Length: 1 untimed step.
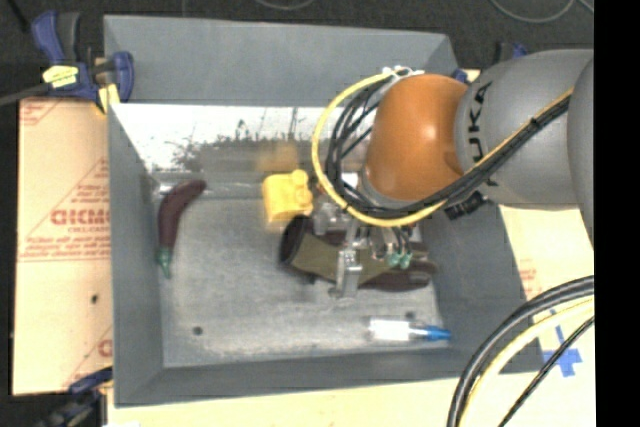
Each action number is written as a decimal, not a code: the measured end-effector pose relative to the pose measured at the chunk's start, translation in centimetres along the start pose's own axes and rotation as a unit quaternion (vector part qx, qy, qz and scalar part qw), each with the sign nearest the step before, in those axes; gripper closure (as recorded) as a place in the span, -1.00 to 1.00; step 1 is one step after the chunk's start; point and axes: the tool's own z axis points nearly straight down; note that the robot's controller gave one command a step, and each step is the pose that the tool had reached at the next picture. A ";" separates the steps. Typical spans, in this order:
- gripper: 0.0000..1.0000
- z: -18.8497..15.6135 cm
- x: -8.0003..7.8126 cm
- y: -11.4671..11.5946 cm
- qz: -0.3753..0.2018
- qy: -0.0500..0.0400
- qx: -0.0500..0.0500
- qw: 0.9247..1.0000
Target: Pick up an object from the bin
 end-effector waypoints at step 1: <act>-1.00 -0.4 -0.2 0.0 0.000 -0.004 0.000 1.000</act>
Offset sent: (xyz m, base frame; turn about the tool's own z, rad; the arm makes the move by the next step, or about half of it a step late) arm -0.0092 -0.0131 -0.0585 0.0915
